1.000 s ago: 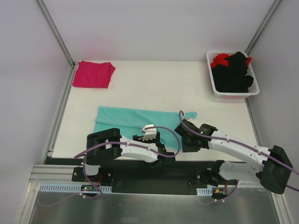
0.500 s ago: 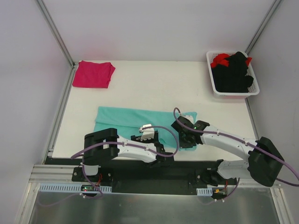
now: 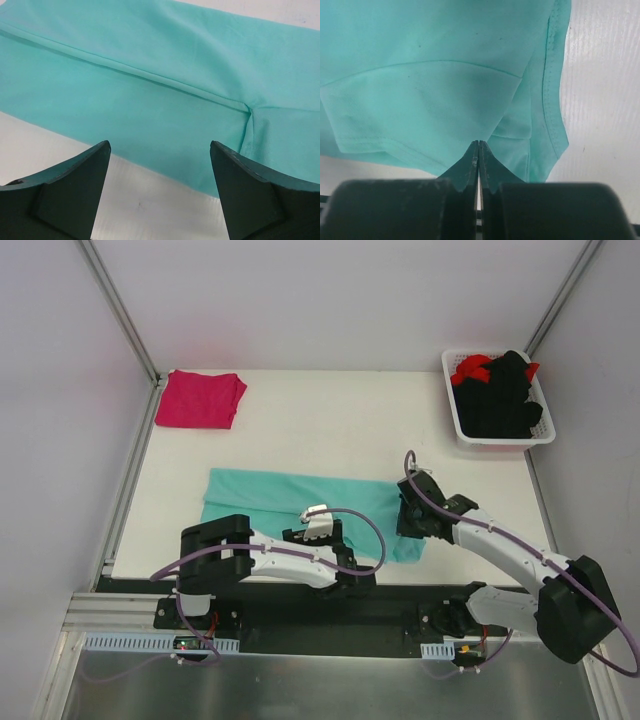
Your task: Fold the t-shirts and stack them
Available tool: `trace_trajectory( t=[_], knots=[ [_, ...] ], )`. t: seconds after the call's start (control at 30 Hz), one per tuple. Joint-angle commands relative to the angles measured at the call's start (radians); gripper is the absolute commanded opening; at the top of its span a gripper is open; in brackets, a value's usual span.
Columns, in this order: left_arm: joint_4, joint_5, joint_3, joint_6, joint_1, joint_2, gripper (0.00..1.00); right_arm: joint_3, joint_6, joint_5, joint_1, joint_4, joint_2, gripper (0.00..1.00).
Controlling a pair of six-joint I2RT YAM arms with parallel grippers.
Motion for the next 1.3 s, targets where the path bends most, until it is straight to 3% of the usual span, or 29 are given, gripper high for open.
trace_trajectory(
  t=[0.0,0.2,0.9,1.27],
  knots=[
    [-0.042,-0.024,0.030,-0.021,-0.014,0.004,0.81,-0.060,-0.018,-0.114,-0.047,0.133,0.006,0.01],
    [-0.053,-0.022,0.041,-0.020,-0.015,0.011,0.81,-0.095,-0.013,-0.154,-0.064,0.228,0.068,0.01],
    [-0.071,-0.016,0.067,-0.025,-0.017,0.036,0.81,0.021,-0.059,-0.157,-0.101,0.158,0.083,0.01],
    [-0.116,-0.014,0.056,-0.077,-0.020,0.022,0.81,-0.059,-0.059,-0.194,-0.135,0.234,0.155,0.01]
  ],
)
